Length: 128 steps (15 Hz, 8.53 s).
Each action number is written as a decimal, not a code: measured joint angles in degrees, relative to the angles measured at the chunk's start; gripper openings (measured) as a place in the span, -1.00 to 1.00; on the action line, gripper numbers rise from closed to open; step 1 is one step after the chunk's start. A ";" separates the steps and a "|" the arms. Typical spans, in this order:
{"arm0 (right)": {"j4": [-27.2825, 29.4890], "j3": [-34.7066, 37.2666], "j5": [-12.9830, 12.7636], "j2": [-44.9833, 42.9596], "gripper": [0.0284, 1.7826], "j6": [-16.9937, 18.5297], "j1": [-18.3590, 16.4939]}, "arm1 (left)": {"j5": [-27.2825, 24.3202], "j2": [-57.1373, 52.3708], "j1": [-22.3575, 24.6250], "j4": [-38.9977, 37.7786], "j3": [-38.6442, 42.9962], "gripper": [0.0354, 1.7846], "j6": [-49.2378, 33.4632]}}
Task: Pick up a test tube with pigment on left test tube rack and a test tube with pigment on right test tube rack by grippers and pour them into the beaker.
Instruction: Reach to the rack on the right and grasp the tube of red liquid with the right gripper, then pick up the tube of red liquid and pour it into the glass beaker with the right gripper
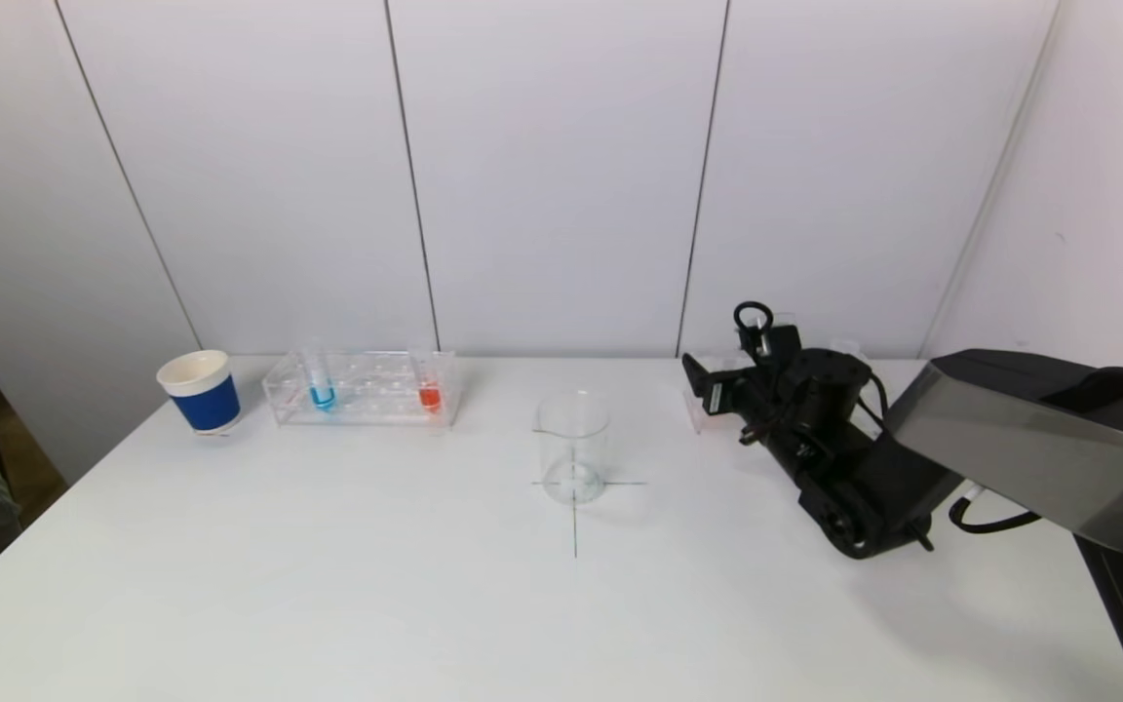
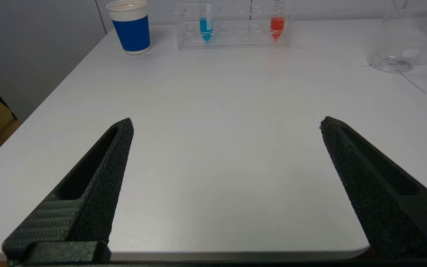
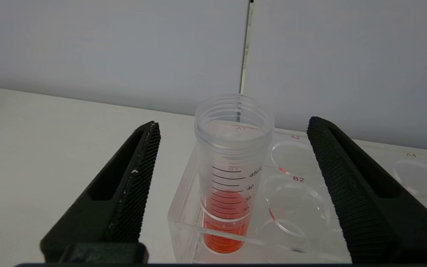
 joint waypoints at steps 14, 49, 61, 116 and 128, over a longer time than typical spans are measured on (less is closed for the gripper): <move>0.01 -0.44 -0.41 0.06 -0.47 0.02 -0.09 | -0.02 0.00 0.00 0.00 0.00 0.98 -0.02; 12.00 -1.44 3.84 -20.96 -0.47 -22.09 2.27 | -0.02 0.00 0.00 0.00 0.02 0.98 0.05; 12.69 -2.01 12.07 -20.57 -0.47 -37.68 8.37 | -0.02 0.00 0.00 0.00 0.00 0.98 0.00; -7.55 -0.56 32.38 -5.62 -0.47 -68.47 10.23 | -0.05 0.00 0.00 0.00 0.00 0.98 -0.02; -5.78 -0.94 32.11 -4.74 -0.47 -74.18 8.72 | 0.00 0.00 0.00 0.00 0.02 0.98 -0.02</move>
